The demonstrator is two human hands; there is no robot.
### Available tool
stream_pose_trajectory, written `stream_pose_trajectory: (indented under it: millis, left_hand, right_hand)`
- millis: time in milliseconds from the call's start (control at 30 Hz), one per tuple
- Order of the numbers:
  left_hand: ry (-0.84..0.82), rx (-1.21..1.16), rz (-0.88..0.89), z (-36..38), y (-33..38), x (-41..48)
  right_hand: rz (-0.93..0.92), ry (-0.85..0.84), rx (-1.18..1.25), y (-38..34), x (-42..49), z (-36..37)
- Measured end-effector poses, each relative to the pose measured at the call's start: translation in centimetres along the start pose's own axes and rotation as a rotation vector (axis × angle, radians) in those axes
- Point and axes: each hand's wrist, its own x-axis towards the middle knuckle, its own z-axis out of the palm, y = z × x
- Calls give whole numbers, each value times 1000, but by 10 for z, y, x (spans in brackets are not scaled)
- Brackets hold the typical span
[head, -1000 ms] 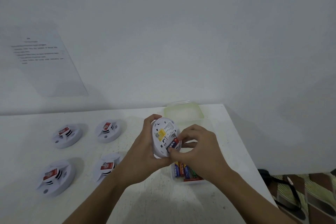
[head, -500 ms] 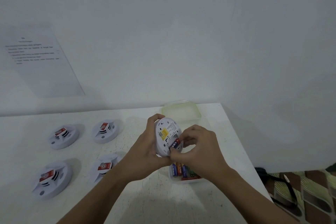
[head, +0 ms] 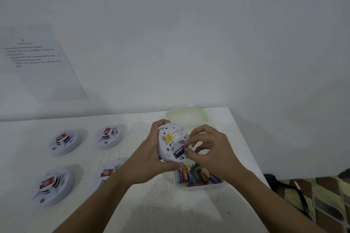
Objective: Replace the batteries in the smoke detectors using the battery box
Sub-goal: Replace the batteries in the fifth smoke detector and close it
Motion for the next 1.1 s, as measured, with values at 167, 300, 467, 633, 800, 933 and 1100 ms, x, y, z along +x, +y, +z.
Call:
stream_pose_trajectory:
  millis: [167,300,467,633,800,933,1100]
  left_hand:
    - [45,13,22,6,-5,0]
    - [87,44,48,13,-6,0]
    - [90,22,61,17,-8,1]
    - [75,60,39,18,-11,0]
    - [84,20,42,18,-13,-1]
    - [73,21,58,19,-9,2]
    - [85,-22,52,22,1,6]
  right_hand:
    - [167,-10,78,0,-2,3]
    - [295,27,100,-1,-1,12]
    - [404,50,129,-4,-3,21]
    - [347,82,132,-6,-3,18]
    - [274,47,95,-7,-4,16]
    - [277,57,145,-7,-2,8]
    - [262,39,321,-15,1,-14]
